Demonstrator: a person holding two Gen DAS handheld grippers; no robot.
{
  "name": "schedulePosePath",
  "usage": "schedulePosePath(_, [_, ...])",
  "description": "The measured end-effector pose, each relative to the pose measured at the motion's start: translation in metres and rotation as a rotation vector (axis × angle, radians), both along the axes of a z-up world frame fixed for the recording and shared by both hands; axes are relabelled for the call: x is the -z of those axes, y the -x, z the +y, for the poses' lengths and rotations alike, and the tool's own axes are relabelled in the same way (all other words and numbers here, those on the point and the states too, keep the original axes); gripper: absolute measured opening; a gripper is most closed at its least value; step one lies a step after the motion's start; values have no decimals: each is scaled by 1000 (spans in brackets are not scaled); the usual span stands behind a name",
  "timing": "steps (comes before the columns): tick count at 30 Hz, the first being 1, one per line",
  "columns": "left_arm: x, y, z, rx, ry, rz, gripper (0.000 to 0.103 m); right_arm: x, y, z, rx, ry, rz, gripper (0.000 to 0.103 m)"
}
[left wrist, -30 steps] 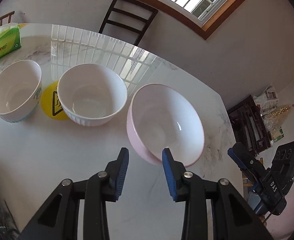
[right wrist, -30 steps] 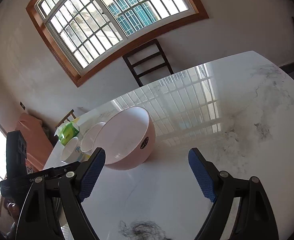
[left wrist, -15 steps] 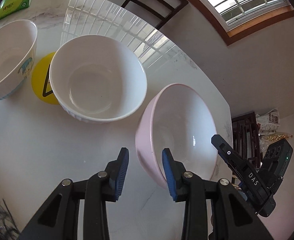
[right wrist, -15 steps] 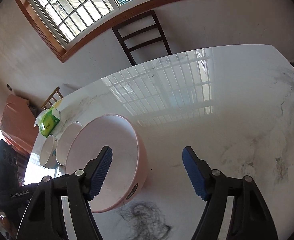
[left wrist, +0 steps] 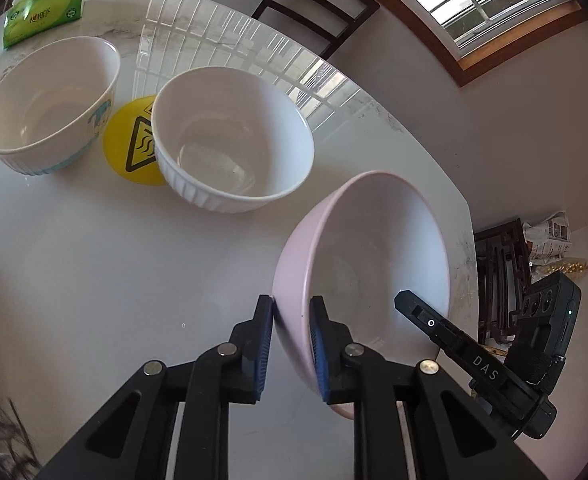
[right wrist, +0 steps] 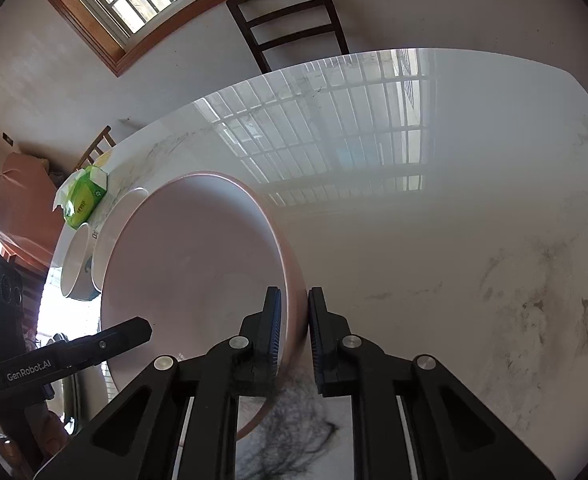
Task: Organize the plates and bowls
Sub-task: 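Grasp the rim of the large pink bowl with both grippers, then lift the pink bowl and lower it beside the plate stack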
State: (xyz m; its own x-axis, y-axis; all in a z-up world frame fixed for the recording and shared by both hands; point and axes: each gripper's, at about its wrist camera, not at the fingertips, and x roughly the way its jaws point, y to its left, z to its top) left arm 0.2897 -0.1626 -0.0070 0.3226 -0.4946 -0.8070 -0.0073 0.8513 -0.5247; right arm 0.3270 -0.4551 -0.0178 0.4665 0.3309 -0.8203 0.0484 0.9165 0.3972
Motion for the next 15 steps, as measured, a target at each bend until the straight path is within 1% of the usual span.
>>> schedulePosePath(3, [-13,26,19,-3,-3,-13,19,-7,22,13,-21,-27,0,14])
schedulePosePath(7, [-30,62,43,-10,-26,-36,19,-18,58,37,-58,-61,-2,16])
schedulePosePath(11, [-35,102,68,-9,-64,-45,19,-24,93,68,-102,-86,7,16])
schedulePosePath(15, [-33,133,95,-15,-85,-35,19,-24,124,97,-148,-98,22,16])
